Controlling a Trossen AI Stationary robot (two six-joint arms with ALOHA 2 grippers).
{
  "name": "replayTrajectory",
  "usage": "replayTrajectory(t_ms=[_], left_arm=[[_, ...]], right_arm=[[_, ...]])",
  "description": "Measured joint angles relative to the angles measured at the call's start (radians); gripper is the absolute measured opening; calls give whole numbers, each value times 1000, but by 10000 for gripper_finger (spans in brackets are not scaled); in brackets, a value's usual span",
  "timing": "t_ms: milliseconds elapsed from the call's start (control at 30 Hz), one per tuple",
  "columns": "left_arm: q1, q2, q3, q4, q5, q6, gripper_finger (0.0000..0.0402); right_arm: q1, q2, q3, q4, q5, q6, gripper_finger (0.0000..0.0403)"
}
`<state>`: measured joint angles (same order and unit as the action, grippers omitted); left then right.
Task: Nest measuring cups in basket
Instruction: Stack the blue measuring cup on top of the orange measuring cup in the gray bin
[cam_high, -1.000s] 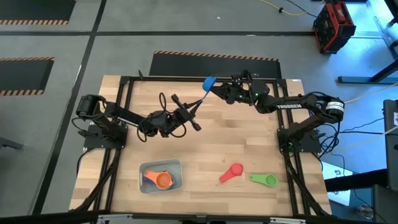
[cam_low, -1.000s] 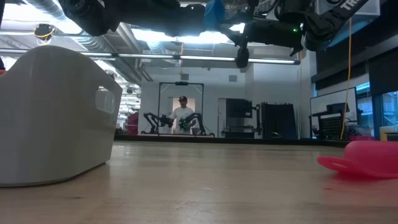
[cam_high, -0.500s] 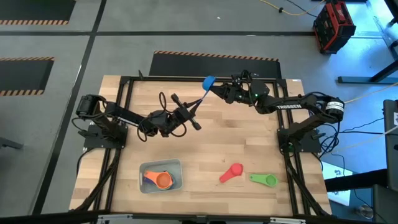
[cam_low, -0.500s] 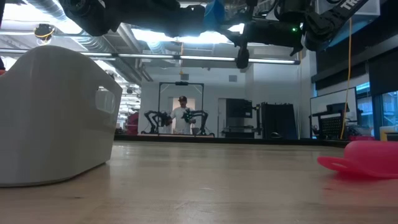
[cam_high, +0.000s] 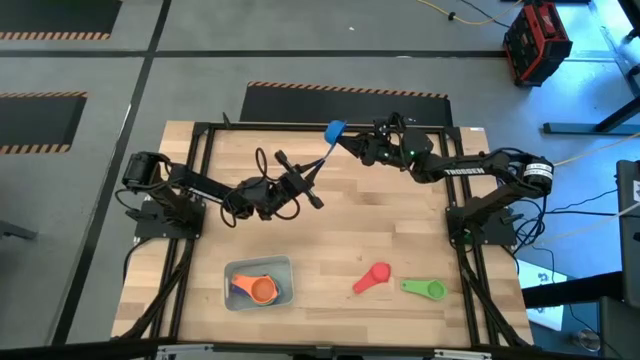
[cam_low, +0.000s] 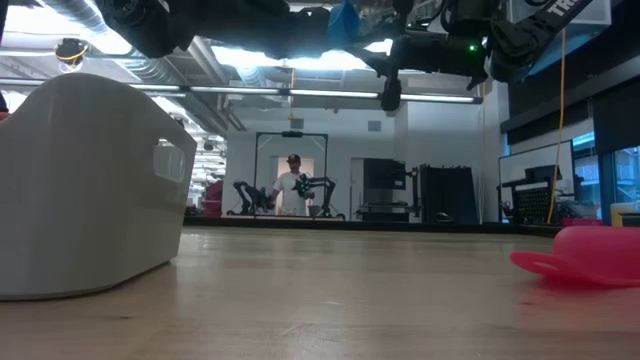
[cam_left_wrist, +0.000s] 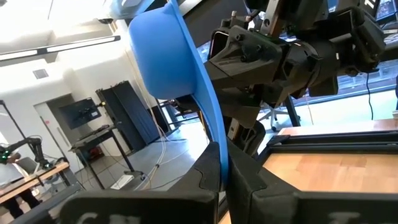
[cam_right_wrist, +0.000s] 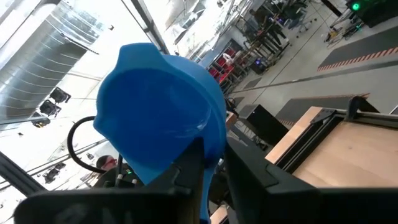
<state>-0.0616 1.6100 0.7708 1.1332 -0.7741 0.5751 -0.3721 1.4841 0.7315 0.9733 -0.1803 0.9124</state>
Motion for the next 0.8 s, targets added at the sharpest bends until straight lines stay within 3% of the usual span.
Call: replayTrajectory(t_ms=[233, 533, 667, 800], left_arm=[[0, -1, 1, 4, -80, 2, 1], [5, -3, 3, 6, -186, 4, 0], [-31, -24, 3, 6, -186, -19, 0], [-116, -77, 2, 4, -228, -23, 0]], right_arm=[[-8, 1, -1, 2, 133, -71, 67], [-61, 2, -2, -11, 137, -146, 67], [-83, 2, -2, -32, 71, -213, 67], [-111, 1, -2, -60, -103, -293, 67]])
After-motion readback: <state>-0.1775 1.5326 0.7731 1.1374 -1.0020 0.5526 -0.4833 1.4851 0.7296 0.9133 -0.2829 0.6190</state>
